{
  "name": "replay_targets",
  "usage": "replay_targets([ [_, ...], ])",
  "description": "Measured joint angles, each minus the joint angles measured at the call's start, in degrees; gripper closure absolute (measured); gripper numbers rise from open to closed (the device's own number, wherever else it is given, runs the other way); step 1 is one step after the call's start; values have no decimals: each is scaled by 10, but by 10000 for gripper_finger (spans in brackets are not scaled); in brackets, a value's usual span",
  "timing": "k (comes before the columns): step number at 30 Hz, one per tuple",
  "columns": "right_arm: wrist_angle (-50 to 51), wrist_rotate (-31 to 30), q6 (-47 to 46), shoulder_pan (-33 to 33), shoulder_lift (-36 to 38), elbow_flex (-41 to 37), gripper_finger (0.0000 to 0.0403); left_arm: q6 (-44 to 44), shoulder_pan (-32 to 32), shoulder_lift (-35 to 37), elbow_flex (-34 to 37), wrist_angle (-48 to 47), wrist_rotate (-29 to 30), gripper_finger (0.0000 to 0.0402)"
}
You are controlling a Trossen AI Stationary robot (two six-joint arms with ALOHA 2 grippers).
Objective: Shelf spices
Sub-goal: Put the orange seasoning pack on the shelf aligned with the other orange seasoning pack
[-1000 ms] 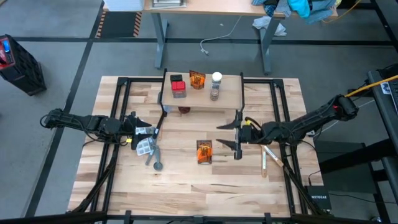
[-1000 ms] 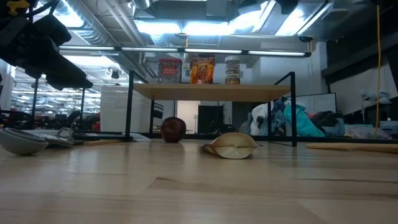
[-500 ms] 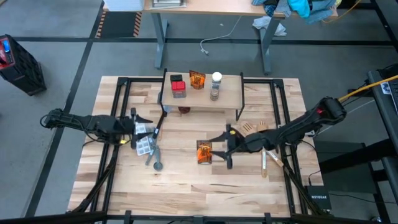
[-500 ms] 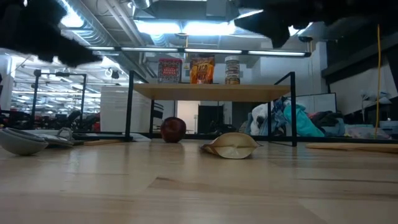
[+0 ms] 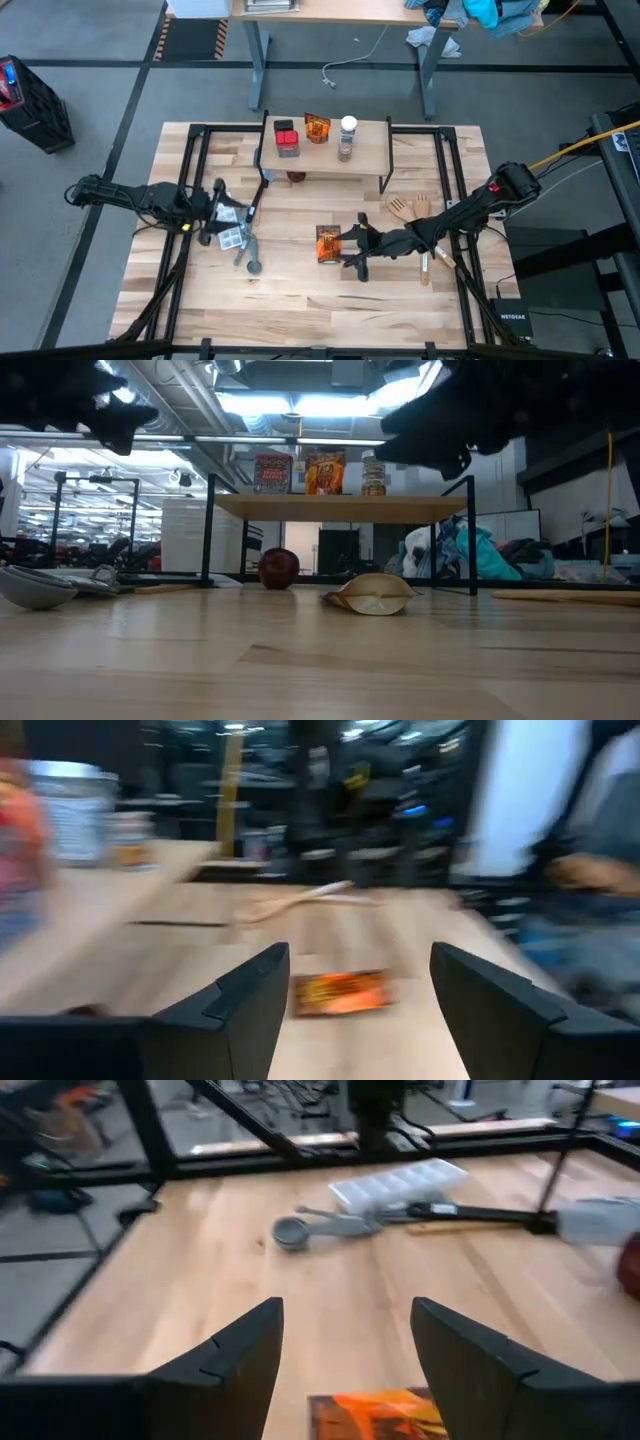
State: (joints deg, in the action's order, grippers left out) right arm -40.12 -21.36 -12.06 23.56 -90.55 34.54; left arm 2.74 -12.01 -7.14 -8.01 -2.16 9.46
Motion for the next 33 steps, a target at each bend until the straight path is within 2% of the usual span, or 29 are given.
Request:
replay_targets([
  [4,47,-51,0,1,-5,0,176,11,0,0,0,5,-117,167],
  [7,98,-79,-21,1,-5,0,176,21,0,0,12,48,-193,167],
  [11,144,-87,-55,1,-5,0,176,25,0,0,40,129,-238,167],
  [14,164,-92,-72,1,-5,0,176,40,0,-1,61,154,-213,167],
  [16,187,-95,-91,1,-5,0,176,86,0,-4,74,151,-139,167],
  [18,212,-96,-122,1,-5,0,176,126,0,-16,75,105,-60,166],
  [20,241,-97,-155,1,-5,0,176,154,0,-36,75,82,-13,166],
  [27,273,-97,-211,1,-5,-1,176,192,0,-132,75,162,2,167],
  [33,271,-103,-221,1,-5,-1,176,169,0,-233,71,258,2,167],
])
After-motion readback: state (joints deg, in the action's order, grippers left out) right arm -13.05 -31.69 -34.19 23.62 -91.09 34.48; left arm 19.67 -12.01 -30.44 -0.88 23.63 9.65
